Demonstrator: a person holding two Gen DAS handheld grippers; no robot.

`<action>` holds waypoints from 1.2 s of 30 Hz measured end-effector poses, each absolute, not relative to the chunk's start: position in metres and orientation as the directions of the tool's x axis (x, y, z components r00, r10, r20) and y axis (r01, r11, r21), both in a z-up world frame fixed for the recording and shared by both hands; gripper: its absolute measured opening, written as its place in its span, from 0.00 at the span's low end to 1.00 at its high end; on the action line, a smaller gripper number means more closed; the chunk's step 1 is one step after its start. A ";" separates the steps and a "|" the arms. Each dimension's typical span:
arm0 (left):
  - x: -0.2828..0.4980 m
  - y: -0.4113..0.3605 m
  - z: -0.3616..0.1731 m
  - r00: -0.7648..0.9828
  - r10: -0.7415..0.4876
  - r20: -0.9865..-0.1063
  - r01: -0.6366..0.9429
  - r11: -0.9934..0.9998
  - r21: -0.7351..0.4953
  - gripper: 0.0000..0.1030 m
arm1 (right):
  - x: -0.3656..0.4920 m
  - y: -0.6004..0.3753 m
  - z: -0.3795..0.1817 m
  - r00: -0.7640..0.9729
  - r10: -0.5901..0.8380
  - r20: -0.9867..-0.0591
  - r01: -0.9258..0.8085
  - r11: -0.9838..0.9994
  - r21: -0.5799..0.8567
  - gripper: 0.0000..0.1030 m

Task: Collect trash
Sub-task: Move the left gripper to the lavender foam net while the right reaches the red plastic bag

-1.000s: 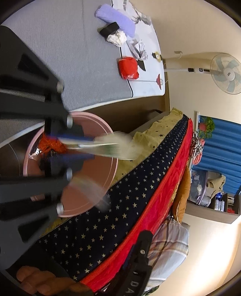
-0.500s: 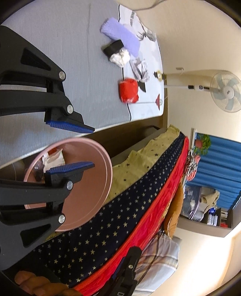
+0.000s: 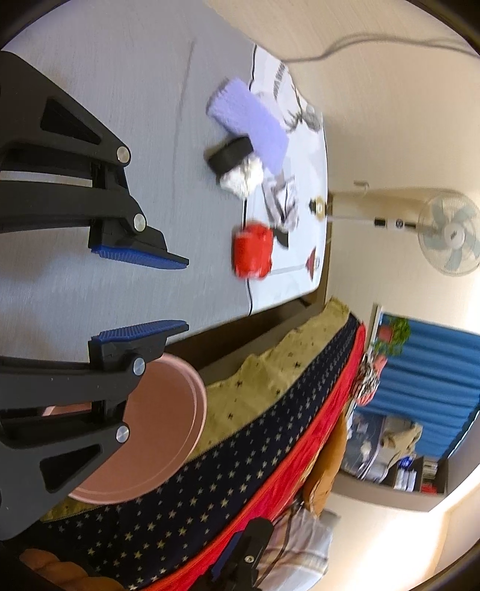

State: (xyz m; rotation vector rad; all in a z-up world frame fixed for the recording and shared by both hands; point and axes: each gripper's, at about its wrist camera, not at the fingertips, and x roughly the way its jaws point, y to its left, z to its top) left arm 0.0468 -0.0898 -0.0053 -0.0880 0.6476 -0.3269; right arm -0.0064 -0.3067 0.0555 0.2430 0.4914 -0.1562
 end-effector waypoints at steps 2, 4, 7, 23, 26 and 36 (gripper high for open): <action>0.051 -0.079 -0.005 0.764 -0.301 -0.570 0.242 0.953 -0.179 0.26 | 0.001 -0.301 0.053 0.875 -0.064 -0.480 0.183 0.961 0.206 0.44; 0.055 -0.070 -0.005 0.778 -0.276 -0.564 0.215 0.961 -0.174 0.26 | 0.009 -0.295 0.049 0.878 -0.036 -0.477 0.160 0.962 0.221 0.43; 0.063 -0.054 -0.006 0.791 -0.241 -0.562 0.168 0.969 -0.180 0.26 | 0.019 -0.288 0.042 0.876 -0.004 -0.482 0.134 0.963 0.235 0.41; 0.107 0.006 -0.017 0.823 -0.068 -0.564 -0.070 0.973 -0.219 0.26 | 0.104 -0.252 0.007 0.851 0.122 -0.510 0.031 0.959 0.281 0.41; 0.114 0.011 -0.023 0.814 -0.052 -0.579 -0.099 0.969 -0.226 0.26 | 0.125 -0.244 0.001 0.842 0.141 -0.521 0.020 0.957 0.291 0.43; 0.146 0.040 -0.044 0.774 0.022 -0.633 -0.228 0.942 -0.246 0.26 | 0.180 -0.220 -0.029 0.790 0.179 -0.586 -0.008 0.959 0.284 0.75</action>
